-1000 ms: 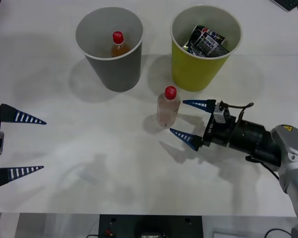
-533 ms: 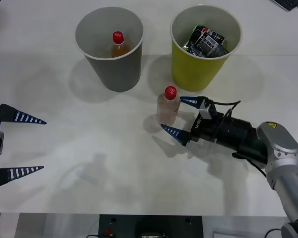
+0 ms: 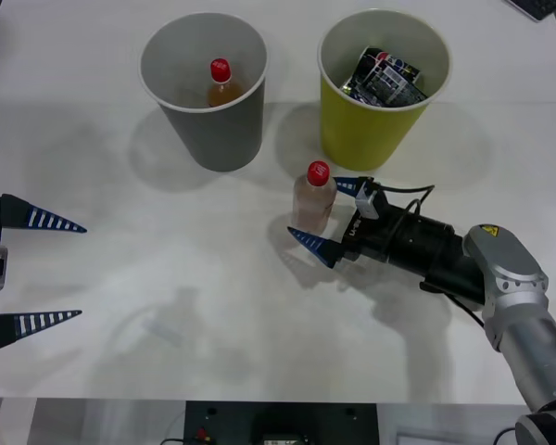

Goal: Put the can into the green bin and the plastic bottle into the gray bin

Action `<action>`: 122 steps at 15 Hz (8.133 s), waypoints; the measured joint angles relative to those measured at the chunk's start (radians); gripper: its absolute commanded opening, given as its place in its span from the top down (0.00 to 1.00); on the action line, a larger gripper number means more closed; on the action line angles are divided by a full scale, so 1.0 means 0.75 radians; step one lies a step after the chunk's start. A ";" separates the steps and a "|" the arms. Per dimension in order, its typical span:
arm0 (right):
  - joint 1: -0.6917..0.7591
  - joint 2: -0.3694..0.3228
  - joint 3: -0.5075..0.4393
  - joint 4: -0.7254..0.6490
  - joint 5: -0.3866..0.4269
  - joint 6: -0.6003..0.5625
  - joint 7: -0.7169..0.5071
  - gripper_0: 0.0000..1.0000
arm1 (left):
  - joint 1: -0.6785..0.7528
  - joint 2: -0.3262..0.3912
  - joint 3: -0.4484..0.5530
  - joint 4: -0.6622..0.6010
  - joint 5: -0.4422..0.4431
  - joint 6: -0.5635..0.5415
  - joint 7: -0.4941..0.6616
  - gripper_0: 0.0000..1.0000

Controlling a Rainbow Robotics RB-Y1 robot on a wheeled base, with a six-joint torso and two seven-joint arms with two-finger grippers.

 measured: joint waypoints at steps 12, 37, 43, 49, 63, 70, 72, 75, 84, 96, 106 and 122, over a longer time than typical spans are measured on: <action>-0.006 -0.001 0.008 0.000 0.001 -0.021 0.007 1.00 | 0.000 0.000 0.000 0.000 0.000 0.000 0.000 0.02; 0.345 -0.518 0.012 -1.286 0.607 -0.102 -1.669 1.00 | 0.000 0.000 0.000 0.000 0.000 0.000 0.000 0.02; 0.316 -0.683 0.013 -1.544 0.693 -0.107 -2.193 1.00 | 0.000 0.000 0.000 0.000 0.000 0.000 0.000 0.02; 0.077 -0.765 0.020 -1.583 0.673 -0.315 -2.423 1.00 | 0.000 0.000 0.000 0.000 0.000 0.000 0.000 0.02; -0.993 -0.724 0.600 -0.933 0.605 -0.346 -2.522 1.00 | 0.000 0.000 0.000 0.000 0.000 0.000 0.000 0.02; -1.331 -0.405 0.686 -0.415 0.695 -0.310 -2.471 1.00 | 0.000 0.000 0.000 0.000 0.000 0.000 0.000 0.02; -1.361 -0.357 0.728 -0.331 0.725 -0.236 -2.453 1.00 | 0.000 0.000 0.000 0.000 0.000 0.000 0.000 0.02; -1.373 -0.281 0.774 -0.208 0.766 -0.097 -2.394 1.00 | 0.000 0.000 0.000 0.000 0.000 0.000 0.000 0.02; -1.407 -0.170 0.822 -0.004 0.844 0.087 -2.291 0.00 | 0.000 0.000 0.000 0.000 0.000 0.000 0.000 0.02; -1.368 -0.376 0.603 -0.238 0.719 -0.341 -2.236 0.00 | 0.000 0.000 0.000 0.000 0.000 0.000 0.000 0.02; -0.908 -0.683 0.305 -0.824 0.489 -0.544 -2.129 0.00 | 0.000 0.000 0.000 0.000 0.000 0.000 0.000 0.02; 0.212 -0.921 -0.258 -1.694 0.343 -0.566 -1.592 0.00 | 0.000 0.000 0.000 0.000 0.000 0.000 0.000 0.02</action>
